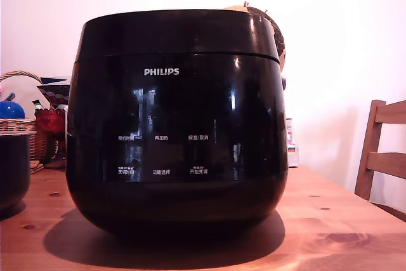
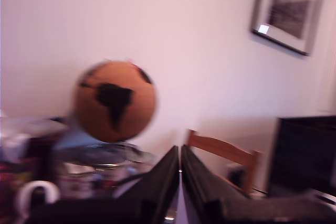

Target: Open the rice cooker by pressing the large metal button on the top of its lid with medium force

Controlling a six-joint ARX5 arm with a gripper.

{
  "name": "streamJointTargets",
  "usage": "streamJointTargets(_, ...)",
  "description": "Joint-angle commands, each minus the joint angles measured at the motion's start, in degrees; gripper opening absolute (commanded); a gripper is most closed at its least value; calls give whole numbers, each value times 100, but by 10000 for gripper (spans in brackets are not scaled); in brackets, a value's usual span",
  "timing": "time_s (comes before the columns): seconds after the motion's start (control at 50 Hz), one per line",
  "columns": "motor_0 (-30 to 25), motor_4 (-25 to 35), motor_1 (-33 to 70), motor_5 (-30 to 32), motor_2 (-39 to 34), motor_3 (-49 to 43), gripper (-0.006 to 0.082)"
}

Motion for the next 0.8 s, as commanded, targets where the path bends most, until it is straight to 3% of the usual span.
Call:
streamJointTargets(0.0,-168,4,280,-28,4,229,-21)
streamJointTargets(0.46,-1506,-229,2643,39,15,1875,-22)
streamJointTargets(0.78,-2365,-699,4017,907,595,2050,-21)
